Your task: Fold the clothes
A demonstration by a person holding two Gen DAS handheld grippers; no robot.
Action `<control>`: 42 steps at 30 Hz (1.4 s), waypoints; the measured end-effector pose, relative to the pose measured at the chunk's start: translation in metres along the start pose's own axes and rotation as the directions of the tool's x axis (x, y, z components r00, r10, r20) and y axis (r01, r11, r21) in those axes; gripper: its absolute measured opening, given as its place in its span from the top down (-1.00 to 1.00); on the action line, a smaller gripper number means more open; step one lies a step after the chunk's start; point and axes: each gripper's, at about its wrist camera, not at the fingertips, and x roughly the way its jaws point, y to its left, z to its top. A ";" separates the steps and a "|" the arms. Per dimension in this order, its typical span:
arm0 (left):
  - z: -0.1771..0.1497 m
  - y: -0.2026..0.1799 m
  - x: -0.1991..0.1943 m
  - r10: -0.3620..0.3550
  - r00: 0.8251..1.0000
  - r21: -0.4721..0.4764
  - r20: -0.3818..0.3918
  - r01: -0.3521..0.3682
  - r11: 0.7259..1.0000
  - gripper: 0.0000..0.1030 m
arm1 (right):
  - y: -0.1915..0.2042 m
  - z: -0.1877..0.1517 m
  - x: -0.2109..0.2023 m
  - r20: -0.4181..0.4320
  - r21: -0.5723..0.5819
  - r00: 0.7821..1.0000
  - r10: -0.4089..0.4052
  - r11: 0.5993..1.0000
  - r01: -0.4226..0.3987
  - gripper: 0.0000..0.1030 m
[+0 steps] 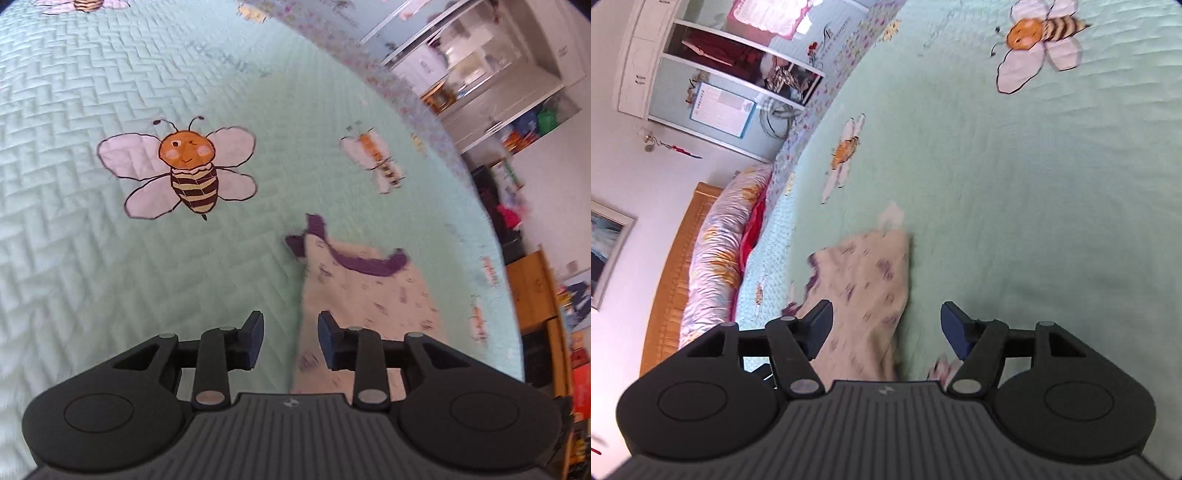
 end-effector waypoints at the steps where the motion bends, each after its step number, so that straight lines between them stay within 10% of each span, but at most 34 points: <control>1: 0.005 0.000 0.011 0.017 1.000 0.001 -0.013 -0.017 1.000 0.30 | -0.003 0.006 0.010 -0.006 -0.006 1.000 0.026 1.000 -0.026 -0.31; 7: 0.030 -0.009 0.041 -0.062 0.998 0.026 -0.013 0.062 0.998 -0.02 | 0.013 0.031 0.063 -0.144 -0.086 0.976 0.162 0.981 -0.175 -0.37; 10: 0.038 -0.012 0.055 -0.128 0.991 0.012 -0.031 0.129 0.992 0.91 | 0.030 0.037 0.089 -0.237 -0.130 0.953 0.189 0.966 -0.224 -0.11; 11: 0.041 -0.016 0.056 -0.134 0.991 0.025 -0.022 0.134 0.991 0.92 | 0.037 0.038 0.097 -0.258 -0.162 0.952 0.166 0.964 -0.212 0.48; 18: 0.069 -0.027 0.053 -0.158 0.985 0.056 0.073 0.154 0.986 0.92 | 0.080 0.064 0.076 -0.102 -0.343 0.977 0.189 0.915 -0.213 0.72; 24: 0.052 0.009 0.047 -0.107 0.991 -0.085 0.083 0.114 0.990 0.59 | 0.058 0.069 0.083 -0.034 -0.313 0.998 -0.055 0.949 0.041 0.35; 26: 0.043 0.013 0.025 -0.095 0.986 -0.091 0.135 0.107 0.990 0.12 | 0.061 0.050 0.058 0.031 -0.328 1.000 -0.001 0.945 0.011 0.34; 32: 0.016 -0.017 -0.017 -0.226 0.957 0.017 0.185 0.226 0.974 0.01 | 0.107 -0.002 0.023 0.054 -0.473 0.993 0.110 0.878 -0.072 0.13; 38: 0.023 -0.063 0.038 0.000 0.993 0.257 0.118 -0.030 0.966 0.05 | 0.134 0.002 0.101 -0.101 -0.494 0.995 -0.007 0.868 -0.044 -0.04; 39: 0.029 -0.054 0.038 -0.002 0.992 0.219 0.124 -0.026 0.975 0.13 | 0.127 0.010 0.113 -0.090 -0.505 0.994 -0.069 0.863 0.014 0.03; 41: 0.043 -0.035 0.038 -0.004 0.991 0.142 0.137 -0.016 0.990 0.19 | 0.118 0.024 0.117 -0.029 -0.512 0.989 -0.144 0.852 0.109 0.93; 42: 0.049 -0.025 0.038 -0.005 0.990 0.103 0.144 -0.010 0.995 0.17 | 0.116 0.029 0.109 0.020 -0.505 0.989 -0.149 0.852 0.138 0.91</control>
